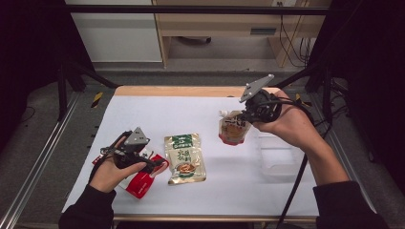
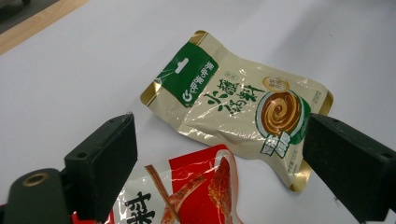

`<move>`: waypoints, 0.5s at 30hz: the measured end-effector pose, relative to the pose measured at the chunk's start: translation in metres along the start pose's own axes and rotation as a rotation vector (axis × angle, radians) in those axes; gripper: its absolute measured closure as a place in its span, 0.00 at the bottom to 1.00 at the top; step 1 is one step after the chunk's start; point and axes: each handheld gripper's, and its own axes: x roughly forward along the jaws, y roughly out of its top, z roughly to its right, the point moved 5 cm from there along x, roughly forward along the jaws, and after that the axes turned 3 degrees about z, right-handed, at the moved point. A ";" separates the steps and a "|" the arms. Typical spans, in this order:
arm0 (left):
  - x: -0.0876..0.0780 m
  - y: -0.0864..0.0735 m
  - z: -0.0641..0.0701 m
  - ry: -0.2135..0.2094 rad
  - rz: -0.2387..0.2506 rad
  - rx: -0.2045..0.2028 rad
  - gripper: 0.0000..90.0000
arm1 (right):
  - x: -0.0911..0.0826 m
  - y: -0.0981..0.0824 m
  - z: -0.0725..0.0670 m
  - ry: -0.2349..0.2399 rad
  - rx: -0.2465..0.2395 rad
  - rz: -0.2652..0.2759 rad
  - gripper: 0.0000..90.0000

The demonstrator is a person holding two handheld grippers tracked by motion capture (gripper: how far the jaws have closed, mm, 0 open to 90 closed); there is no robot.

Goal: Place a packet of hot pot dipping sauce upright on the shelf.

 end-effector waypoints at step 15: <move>-0.012 -0.023 -0.033 0.048 0.005 -0.080 0.11 | -0.007 -0.010 0.030 -0.035 0.012 0.006 0.97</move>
